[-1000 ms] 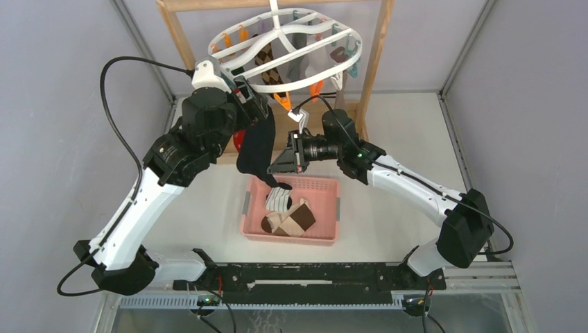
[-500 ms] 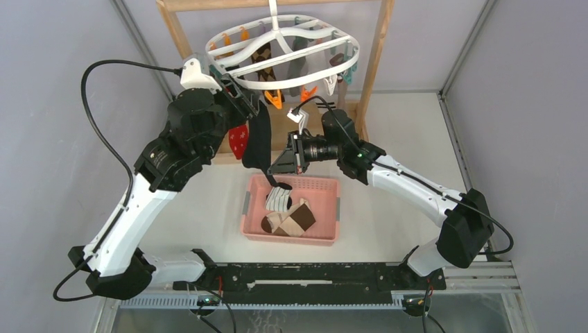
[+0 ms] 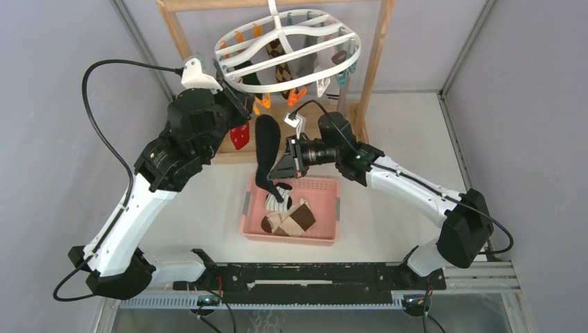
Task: Remove the socks clipped to the hanger
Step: Remove the sock from the hanger, then place the sock in the bin.
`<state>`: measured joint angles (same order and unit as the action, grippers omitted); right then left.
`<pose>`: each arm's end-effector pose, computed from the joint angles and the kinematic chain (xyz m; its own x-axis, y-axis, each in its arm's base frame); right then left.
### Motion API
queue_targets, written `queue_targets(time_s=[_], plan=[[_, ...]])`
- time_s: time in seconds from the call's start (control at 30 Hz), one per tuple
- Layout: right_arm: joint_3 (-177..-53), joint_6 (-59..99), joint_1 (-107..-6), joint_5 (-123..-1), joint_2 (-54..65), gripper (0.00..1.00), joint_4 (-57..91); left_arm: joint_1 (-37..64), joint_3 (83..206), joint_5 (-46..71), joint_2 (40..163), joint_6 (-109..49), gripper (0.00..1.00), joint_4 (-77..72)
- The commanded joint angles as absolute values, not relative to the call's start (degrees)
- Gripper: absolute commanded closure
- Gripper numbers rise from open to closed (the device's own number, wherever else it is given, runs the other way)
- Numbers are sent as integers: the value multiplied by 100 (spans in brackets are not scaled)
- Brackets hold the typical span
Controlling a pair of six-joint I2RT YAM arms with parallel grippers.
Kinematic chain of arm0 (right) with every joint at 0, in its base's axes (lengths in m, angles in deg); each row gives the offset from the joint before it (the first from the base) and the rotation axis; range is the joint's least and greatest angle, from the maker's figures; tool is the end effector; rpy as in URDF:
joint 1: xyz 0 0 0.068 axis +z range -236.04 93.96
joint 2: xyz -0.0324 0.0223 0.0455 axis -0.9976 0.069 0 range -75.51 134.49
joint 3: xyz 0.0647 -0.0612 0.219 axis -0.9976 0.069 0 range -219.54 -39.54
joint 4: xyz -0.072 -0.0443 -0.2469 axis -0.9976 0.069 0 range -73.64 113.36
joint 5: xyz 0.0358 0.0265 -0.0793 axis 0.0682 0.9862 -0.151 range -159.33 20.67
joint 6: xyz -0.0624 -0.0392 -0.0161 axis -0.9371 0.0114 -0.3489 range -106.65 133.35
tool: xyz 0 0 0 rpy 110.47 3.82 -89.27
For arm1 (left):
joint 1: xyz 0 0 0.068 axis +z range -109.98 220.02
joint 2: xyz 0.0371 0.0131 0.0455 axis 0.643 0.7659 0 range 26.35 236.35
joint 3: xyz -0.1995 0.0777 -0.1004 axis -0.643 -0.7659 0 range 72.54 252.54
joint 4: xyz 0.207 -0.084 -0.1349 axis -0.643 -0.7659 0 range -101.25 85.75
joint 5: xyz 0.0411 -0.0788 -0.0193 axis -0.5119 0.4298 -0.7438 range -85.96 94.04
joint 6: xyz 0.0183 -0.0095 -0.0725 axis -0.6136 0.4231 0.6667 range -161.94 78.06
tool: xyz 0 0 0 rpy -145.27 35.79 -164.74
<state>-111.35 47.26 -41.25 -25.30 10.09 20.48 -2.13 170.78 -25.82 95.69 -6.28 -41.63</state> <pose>0.2303 0.2909 0.3023 -0.7255 -0.1551 -0.6705 -0.6882 0.1576 0.7082 0.2088 -0.1463 0.4769 -0.2151 -0.4871 -0.8464 0.1124 0.8486 -0.5169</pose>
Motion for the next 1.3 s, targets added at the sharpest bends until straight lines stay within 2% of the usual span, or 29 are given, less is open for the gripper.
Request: queue_targets(time_s=[0.0,0.37,0.8,1.17,1.27], plan=[[-11161,4568,-4065,-2495,851,100,2027,-221,17030,-2619,9466,-608,93,-4010],[-11162,4148,-4045,-2665,684,100,2674,-220,16893,-2650,9360,-567,89,-4110],[-10827,3697,-4014,-3033,586,100,3620,-220,16387,-2602,8967,-465,64,-4381],[-10715,3425,-3892,-3403,877,100,4287,-226,16000,-2457,8626,-426,34,-4532],[-10570,3427,-3885,-3558,870,100,4383,-218,15912,-2444,8529,-399,31,-4563]])
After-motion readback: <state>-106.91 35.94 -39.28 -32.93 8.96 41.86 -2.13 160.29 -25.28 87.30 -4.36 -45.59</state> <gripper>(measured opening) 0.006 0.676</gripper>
